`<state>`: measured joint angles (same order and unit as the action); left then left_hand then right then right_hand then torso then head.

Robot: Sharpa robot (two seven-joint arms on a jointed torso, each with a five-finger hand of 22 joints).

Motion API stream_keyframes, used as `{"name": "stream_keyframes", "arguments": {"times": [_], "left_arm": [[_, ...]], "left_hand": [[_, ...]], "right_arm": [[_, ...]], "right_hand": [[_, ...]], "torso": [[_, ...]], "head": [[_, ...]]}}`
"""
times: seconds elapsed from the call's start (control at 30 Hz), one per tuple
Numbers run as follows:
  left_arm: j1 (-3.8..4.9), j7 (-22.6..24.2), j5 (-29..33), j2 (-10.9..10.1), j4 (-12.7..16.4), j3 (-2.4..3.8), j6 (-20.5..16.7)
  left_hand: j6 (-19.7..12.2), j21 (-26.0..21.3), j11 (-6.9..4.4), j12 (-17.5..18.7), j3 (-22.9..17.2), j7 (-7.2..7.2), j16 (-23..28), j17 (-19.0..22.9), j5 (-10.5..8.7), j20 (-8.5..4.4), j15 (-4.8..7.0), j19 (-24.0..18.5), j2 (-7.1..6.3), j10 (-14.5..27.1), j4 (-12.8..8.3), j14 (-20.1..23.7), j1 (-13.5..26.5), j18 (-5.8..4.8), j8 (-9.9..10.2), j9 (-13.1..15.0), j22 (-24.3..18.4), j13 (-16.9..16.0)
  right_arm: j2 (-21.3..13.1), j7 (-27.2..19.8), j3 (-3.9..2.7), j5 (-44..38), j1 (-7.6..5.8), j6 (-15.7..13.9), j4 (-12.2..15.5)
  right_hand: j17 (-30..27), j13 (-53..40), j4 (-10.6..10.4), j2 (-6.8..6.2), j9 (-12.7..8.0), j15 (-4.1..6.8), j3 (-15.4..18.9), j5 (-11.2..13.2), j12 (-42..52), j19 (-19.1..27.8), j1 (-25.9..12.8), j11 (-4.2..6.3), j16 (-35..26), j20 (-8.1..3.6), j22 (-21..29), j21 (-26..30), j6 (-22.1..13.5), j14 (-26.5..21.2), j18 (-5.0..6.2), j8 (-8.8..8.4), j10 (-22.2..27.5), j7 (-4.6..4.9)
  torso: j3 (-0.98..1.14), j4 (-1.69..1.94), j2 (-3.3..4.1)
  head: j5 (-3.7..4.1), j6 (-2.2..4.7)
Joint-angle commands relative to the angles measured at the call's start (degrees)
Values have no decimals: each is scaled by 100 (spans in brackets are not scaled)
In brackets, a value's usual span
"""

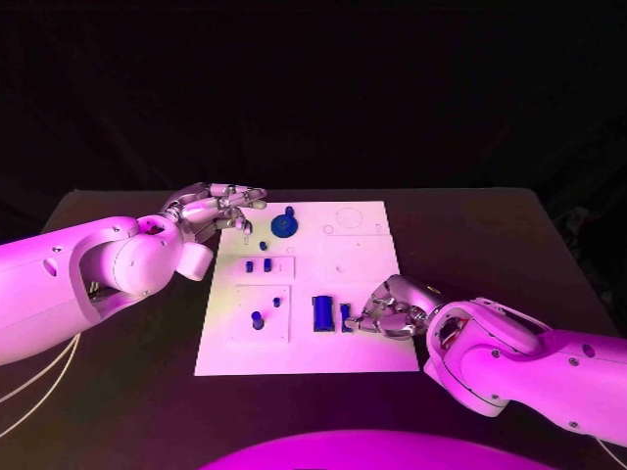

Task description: Assemble the parts on the task board

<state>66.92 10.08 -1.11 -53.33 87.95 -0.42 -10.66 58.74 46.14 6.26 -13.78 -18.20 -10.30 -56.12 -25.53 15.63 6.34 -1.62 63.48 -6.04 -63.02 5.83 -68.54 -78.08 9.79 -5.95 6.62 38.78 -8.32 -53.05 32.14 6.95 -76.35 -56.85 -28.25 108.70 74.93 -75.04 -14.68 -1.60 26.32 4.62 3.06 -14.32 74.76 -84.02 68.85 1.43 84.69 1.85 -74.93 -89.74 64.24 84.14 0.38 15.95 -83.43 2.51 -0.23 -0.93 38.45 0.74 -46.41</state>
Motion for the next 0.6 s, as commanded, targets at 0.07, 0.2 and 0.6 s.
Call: {"name": "stream_keyframes", "arguments": {"times": [0.07, 0.2, 0.6], "left_arm": [[2, 24, -21, 16, 0, 3, 108], [2, 26, -21, 21, -3, 3, 109], [2, 24, -21, 16, 7, 3, 96]], "left_hand": [[-35, -26, -16, -29, 1, -5, 8, 6, 18, 31, 8, 20, 28, 40, 28, 36, -4, 78, -31, -8, -6, -6], [-35, -26, -16, -29, 1, -5, 8, 6, 18, 31, 8, 20, 28, 40, 28, 36, -4, 78, -31, -8, -6, -6], [-35, -26, -16, -29, 1, -5, 8, 6, 18, 31, 8, 20, 28, 40, 28, 36, -4, 78, -31, -8, -6, -6]], "right_arm": [[12, -108, 0, -163, 11, 118, -2], [47, -100, 0, -181, 15, 144, -74], [169, -108, 1, -148, 42, 361, -216]], "right_hand": [[697, -563, 45, 6, 5, 40, 4, -24, 15, -598, 37, 6, 32, -51, -1507, -26, -14, 429, -38, 29, -38, 11], [705, -568, 58, 23, 10, 40, 10, -25, 20, -598, 73, 8, 37, -51, -1507, -26, -10, 431, -38, 34, -40, 9], [703, -575, 125, 21, 23, 43, 53, 19, 25, -598, 195, 11, 35, -53, -1507, -26, -14, 430, -38, 45, -43, 4]], "torso": [[-1, 7, -1], [-3, 22, 0], [5, -1, 13]], "head": [[14, 7], [21, 13], [-9, -11]]}}
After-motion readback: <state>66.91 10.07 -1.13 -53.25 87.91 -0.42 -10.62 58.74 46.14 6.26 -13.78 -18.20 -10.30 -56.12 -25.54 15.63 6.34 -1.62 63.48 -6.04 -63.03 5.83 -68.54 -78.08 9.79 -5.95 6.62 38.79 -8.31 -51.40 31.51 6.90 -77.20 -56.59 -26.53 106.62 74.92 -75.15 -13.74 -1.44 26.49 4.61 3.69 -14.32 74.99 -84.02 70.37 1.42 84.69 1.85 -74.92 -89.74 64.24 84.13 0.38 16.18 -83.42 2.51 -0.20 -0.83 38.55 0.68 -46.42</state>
